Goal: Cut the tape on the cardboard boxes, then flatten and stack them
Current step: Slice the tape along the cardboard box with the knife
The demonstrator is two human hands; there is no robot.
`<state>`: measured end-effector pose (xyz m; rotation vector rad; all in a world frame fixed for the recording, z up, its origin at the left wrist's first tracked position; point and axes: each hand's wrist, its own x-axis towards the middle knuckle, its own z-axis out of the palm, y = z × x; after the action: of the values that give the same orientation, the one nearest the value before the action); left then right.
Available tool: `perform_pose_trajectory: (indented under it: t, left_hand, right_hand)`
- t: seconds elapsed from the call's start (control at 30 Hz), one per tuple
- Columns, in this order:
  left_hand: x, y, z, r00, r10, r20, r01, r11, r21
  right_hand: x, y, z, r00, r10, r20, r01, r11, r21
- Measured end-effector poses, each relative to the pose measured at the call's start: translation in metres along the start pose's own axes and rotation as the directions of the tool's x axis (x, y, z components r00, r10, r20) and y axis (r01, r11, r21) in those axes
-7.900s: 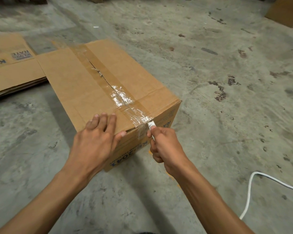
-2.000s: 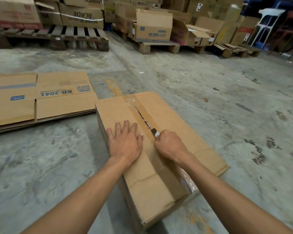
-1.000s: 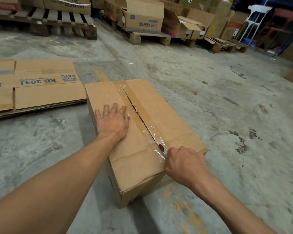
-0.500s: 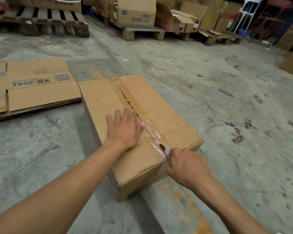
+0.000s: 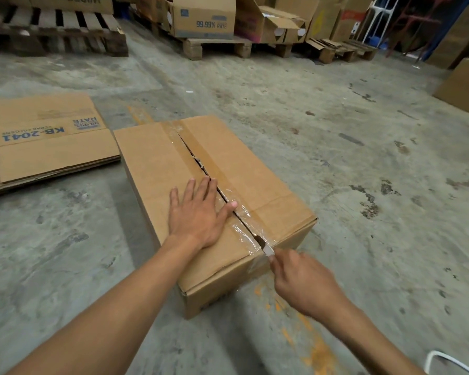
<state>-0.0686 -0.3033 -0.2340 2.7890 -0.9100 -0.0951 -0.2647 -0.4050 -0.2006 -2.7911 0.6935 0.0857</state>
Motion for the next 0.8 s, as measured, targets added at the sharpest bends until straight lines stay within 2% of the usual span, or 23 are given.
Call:
perform_pose_trajectory:
  t: [0.07, 0.17, 0.23, 0.27, 0.3, 0.33, 0.37, 0.43, 0.5, 0.63, 0.73, 0.8]
  left_hand:
    - [0.0, 0.001, 0.001, 1.0, -0.001, 0.001, 0.001, 1.0, -0.002]
    - [0.002, 0.003, 0.001, 1.0, 0.013, -0.003, -0.013, 1.0, -0.011]
    - [0.002, 0.001, 0.002, 0.999, 0.034, -0.038, -0.035, 0.999, -0.023]
    - [0.002, 0.001, 0.002, 0.997, 0.043, -0.065, -0.046, 0.998, -0.041]
    - [0.0, 0.0, 0.001, 0.994, 0.054, -0.093, -0.06, 0.996, -0.066]
    - [-0.001, 0.0, 0.0, 0.989, 0.07, -0.128, -0.083, 0.992, -0.099]
    - [-0.003, -0.001, -0.001, 0.981, 0.09, -0.172, -0.114, 0.984, -0.14]
    - [-0.008, -0.003, -0.004, 0.957, 0.14, -0.254, -0.191, 0.963, -0.188]
    - [-0.012, -0.007, -0.005, 0.936, 0.206, -0.284, -0.264, 0.947, -0.182]
    - [-0.014, -0.015, -0.005, 0.924, 0.235, -0.303, -0.302, 0.933, -0.197]
    - [-0.011, -0.011, -0.006, 0.93, 0.237, -0.282, -0.303, 0.928, -0.219]
    - [-0.007, -0.009, -0.007, 0.933, 0.25, -0.257, -0.313, 0.918, -0.243]
  right_hand:
    - [0.007, 0.008, 0.001, 0.999, 0.006, 0.053, -0.013, 0.991, 0.134]
    - [0.012, 0.015, 0.0, 0.997, -0.042, 0.069, 0.026, 0.976, 0.217]
    - [0.011, 0.018, 0.001, 0.992, -0.061, 0.109, 0.016, 0.926, 0.376]
    - [0.009, 0.02, 0.0, 0.985, -0.063, 0.161, -0.03, 0.855, 0.517]
    - [0.007, 0.02, -0.001, 0.971, -0.055, 0.232, -0.118, 0.737, 0.666]
    - [0.006, 0.021, -0.002, 0.958, -0.053, 0.282, -0.181, 0.649, 0.739]
    - [0.006, 0.021, -0.003, 0.957, -0.06, 0.283, -0.183, 0.631, 0.754]
    - [0.006, 0.018, -0.005, 0.983, -0.059, 0.174, -0.063, 0.779, 0.624]
    - [0.005, 0.015, -0.009, 0.996, -0.077, 0.045, 0.054, 0.924, 0.379]
    - [-0.003, 0.01, -0.013, 0.996, -0.076, -0.056, 0.086, 0.977, 0.195]
    - [-0.014, 0.013, -0.006, 0.988, -0.069, -0.141, 0.096, 0.976, 0.194]
    - [-0.021, 0.015, 0.003, 0.982, -0.133, -0.136, 0.159, 0.967, 0.199]
